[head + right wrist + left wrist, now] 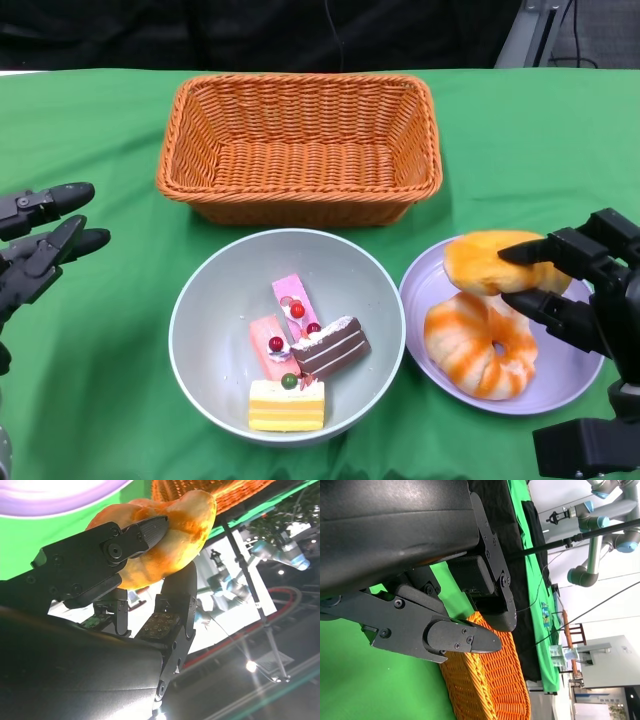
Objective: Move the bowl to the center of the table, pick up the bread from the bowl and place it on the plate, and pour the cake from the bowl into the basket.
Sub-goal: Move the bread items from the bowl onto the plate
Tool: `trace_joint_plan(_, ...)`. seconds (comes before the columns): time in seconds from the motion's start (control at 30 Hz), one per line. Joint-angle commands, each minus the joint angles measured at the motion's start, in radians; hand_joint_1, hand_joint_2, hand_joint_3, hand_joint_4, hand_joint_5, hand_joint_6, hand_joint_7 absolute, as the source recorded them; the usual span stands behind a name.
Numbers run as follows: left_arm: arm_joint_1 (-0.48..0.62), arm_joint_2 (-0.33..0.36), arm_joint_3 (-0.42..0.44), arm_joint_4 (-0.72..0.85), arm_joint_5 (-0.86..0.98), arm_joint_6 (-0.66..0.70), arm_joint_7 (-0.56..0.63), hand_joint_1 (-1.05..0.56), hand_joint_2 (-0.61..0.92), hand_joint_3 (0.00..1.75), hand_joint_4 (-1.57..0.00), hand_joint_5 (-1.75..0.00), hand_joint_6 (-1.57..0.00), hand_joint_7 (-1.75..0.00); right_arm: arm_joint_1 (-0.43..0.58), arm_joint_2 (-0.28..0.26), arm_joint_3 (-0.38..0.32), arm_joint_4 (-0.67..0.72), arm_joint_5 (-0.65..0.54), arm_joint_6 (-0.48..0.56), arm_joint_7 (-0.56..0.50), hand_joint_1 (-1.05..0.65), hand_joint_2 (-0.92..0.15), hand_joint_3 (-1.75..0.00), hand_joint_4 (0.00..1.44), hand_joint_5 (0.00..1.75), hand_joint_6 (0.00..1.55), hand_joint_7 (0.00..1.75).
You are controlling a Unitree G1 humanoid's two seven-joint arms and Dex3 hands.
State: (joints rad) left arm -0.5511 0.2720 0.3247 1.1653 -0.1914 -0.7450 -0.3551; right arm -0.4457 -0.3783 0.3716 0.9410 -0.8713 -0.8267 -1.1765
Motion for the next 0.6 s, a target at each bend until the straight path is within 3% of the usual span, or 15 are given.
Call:
trace_joint_plan(0.03, -0.014, 0.021, 0.002, 0.002, -0.003, -0.009, -0.017, -0.43, 0.92, 0.23, -1.17, -0.01, -1.11, 0.0, -0.006, 0.004, -0.005, 0.032, 0.029, 0.013, 0.001, 0.06, -0.87, -0.09, 0.9, 1.22, 0.99, 0.77)
trace_joint_plan(0.6, -0.004, 0.002, -0.003, -0.02, -0.016, -0.044, -0.083, -0.45, 0.92, 0.22, -1.17, -0.01, -1.12, -0.01, -0.03, 0.045, 0.001, 0.146, 0.081, 0.069, 0.017, 0.05, -0.83, -0.13, 0.88, 1.28, 1.04, 0.67)
